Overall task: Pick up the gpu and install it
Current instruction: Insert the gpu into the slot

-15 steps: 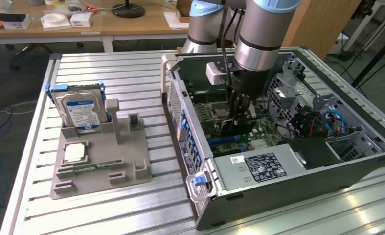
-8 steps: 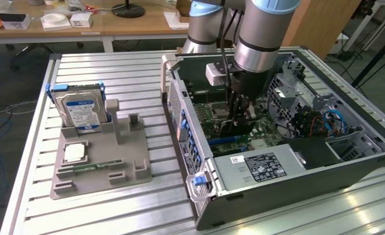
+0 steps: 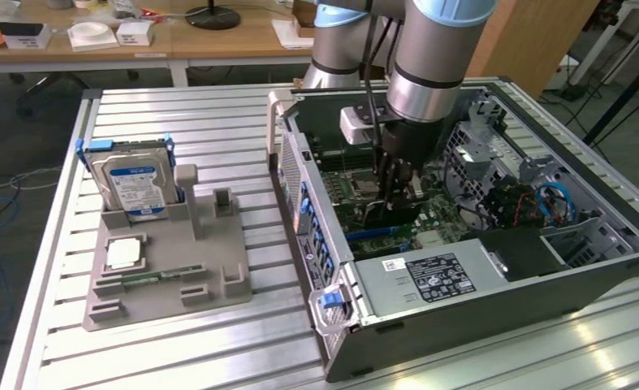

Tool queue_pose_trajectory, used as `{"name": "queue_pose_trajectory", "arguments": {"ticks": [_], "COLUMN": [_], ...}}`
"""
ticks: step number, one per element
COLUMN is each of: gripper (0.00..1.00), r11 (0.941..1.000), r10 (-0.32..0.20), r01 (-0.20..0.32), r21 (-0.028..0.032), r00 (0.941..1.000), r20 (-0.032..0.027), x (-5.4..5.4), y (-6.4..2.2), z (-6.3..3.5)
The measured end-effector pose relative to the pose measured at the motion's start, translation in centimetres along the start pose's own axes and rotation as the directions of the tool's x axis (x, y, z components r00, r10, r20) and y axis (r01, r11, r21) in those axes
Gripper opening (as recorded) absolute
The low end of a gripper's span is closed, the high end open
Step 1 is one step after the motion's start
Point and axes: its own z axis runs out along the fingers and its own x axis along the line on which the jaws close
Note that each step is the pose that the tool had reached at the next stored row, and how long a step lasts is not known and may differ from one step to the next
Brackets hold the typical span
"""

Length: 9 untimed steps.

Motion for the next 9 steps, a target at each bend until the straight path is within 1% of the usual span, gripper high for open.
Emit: {"name": "queue_pose_trajectory", "arguments": {"ticks": [5, 7, 9], "gripper": [0.26, 0.26, 0.26], "r11": [1.0, 1.0, 1.0], "r10": [0.0, 0.0, 0.0], "r01": [0.0, 0.0, 0.0], "r21": [0.0002, 0.0003, 0.0002], "r00": [1.0, 1.0, 1.0], "r20": [0.0003, 0.0031, 0.0043], "x": [0.0, 0.0, 0.0], "y": [0.13, 0.14, 0.15], "z": [0.04, 0.09, 0.18]}}
